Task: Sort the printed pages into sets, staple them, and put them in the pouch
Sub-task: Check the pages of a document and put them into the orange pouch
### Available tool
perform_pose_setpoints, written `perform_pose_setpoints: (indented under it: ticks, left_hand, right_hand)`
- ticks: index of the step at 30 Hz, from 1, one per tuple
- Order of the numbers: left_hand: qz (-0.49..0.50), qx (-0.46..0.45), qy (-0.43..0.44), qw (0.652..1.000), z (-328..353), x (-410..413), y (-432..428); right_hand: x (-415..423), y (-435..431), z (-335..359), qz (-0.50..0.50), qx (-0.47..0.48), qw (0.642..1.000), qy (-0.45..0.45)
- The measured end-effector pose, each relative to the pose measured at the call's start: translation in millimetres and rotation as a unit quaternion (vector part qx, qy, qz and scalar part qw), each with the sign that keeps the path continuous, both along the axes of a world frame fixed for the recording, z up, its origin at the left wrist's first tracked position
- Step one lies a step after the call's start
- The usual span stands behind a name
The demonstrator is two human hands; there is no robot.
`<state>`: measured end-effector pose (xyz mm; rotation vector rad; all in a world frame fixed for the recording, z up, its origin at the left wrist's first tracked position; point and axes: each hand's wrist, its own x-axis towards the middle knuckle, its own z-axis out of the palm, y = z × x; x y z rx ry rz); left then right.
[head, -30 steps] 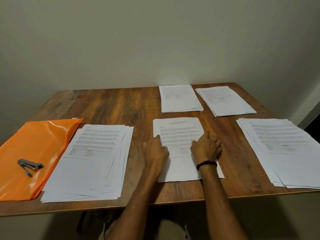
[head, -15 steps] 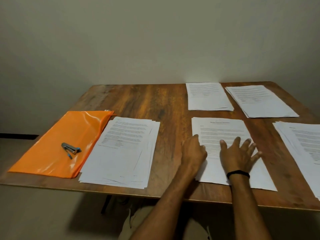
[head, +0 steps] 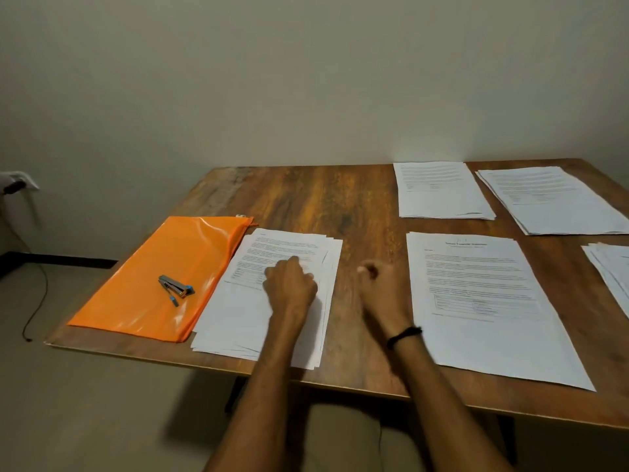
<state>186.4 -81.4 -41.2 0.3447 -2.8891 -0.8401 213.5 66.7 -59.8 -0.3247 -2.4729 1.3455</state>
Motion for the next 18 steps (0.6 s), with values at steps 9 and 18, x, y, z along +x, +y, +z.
perform_pose_setpoints:
  ticks: [9,18]
  left_hand:
    - [-0.121,0.045,-0.041,0.991,-5.9,23.3,-10.3]
    - [-0.057,0.178,0.028,0.982,13.4,20.3,-20.0]
  right_hand:
    - [-33.1,-55.4,-10.7,0.032,-0.055,0.993,-0.096]
    - [-28.5,-23.0,-0.5,0.015,-0.196,0.980,-0.031]
